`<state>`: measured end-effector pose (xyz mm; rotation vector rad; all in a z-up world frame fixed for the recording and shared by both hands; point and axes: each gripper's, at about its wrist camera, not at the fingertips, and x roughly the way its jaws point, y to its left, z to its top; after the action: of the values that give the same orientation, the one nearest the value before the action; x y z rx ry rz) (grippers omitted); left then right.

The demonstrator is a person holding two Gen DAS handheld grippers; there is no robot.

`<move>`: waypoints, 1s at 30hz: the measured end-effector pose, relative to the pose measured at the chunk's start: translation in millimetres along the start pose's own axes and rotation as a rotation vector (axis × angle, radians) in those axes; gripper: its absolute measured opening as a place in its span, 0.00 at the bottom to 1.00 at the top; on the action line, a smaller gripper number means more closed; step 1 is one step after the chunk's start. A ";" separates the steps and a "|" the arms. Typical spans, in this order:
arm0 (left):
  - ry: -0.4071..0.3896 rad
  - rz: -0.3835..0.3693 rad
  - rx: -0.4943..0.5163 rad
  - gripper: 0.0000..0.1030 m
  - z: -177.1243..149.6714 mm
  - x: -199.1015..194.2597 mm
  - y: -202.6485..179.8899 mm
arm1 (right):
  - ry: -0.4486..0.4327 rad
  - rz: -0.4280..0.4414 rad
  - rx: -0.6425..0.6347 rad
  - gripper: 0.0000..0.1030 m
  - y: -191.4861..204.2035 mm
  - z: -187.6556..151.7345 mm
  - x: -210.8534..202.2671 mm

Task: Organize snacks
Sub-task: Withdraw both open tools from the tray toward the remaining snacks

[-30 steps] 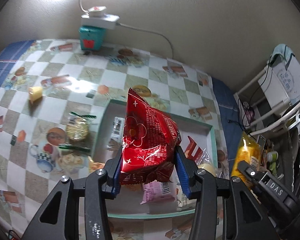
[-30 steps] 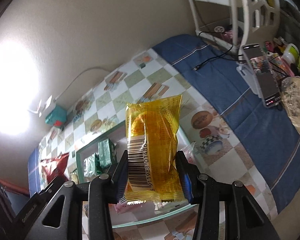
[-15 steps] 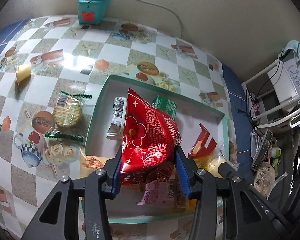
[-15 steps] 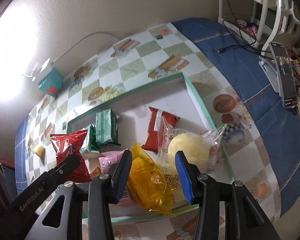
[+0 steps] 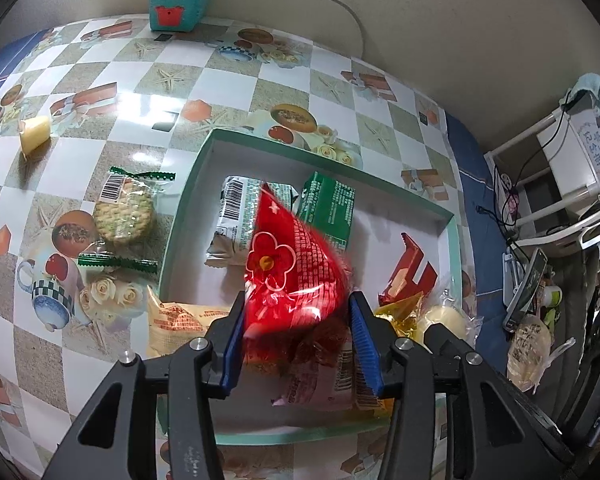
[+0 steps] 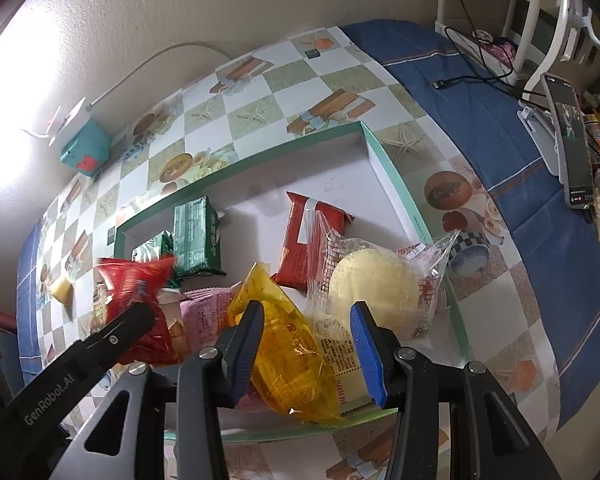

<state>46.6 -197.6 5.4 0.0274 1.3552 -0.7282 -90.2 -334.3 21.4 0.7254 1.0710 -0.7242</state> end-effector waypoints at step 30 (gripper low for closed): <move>-0.181 0.303 0.102 0.88 14.8 -78.7 17.1 | -0.096 -0.019 -0.046 0.90 15.4 4.8 -44.4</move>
<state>65.4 -154.5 72.4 0.2375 1.1092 -0.5296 -89.0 -322.3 67.0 0.6355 1.0046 -0.7409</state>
